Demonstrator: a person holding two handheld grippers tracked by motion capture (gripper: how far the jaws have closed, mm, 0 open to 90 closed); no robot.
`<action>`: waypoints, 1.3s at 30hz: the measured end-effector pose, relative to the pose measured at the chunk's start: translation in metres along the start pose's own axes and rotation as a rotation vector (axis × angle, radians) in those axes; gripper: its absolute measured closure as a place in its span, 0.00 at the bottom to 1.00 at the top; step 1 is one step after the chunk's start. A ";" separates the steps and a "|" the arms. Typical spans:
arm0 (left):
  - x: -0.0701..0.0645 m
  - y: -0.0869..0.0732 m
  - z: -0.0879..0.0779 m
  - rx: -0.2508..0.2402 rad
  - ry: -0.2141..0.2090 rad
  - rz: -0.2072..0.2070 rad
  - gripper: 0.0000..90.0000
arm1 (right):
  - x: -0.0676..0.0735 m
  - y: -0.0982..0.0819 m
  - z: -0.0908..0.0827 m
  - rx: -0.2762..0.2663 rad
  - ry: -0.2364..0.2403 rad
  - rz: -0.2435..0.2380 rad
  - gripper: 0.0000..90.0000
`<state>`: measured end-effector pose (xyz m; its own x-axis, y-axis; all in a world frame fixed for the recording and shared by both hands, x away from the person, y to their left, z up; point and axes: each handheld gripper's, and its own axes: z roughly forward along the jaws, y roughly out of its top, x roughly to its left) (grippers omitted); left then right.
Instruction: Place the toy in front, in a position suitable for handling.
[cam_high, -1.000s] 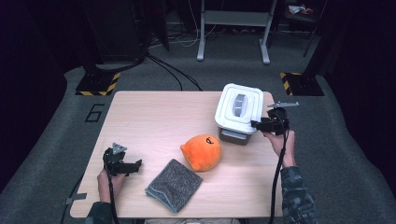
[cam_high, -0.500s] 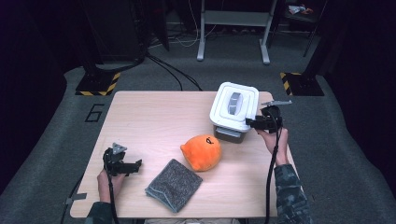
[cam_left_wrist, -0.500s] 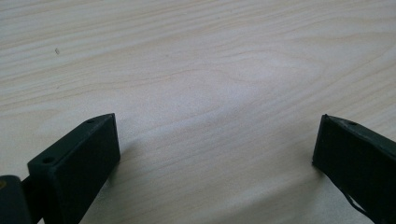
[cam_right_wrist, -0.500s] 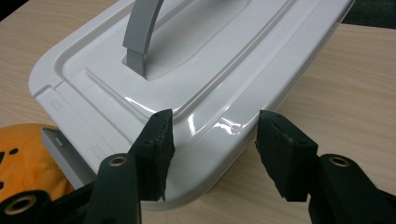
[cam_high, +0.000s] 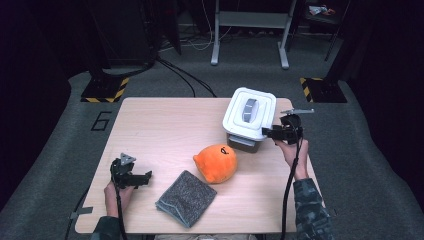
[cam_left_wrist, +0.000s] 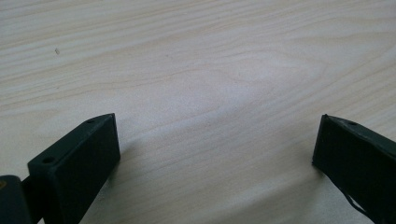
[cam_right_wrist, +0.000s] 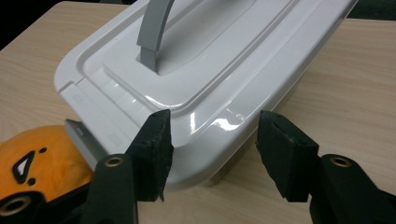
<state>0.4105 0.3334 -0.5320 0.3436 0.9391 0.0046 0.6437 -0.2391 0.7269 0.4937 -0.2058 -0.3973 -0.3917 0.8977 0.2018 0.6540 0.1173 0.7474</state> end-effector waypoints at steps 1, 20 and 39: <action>0.000 0.000 0.000 0.000 0.000 0.000 0.00 | 0.001 0.000 -0.001 0.003 0.003 -0.007 0.52; 0.000 0.000 0.000 0.002 0.000 0.000 0.00 | 0.022 0.005 0.010 0.023 0.038 -0.046 0.53; 0.000 0.000 0.000 0.002 0.000 0.000 0.00 | 0.040 0.012 0.023 0.023 0.050 -0.095 0.52</action>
<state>0.4105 0.3335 -0.5318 0.3439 0.9390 0.0048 0.6449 -0.2399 0.7256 0.5011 -0.1586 -0.3951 -0.4839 0.8598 0.1631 0.6273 0.2108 0.7497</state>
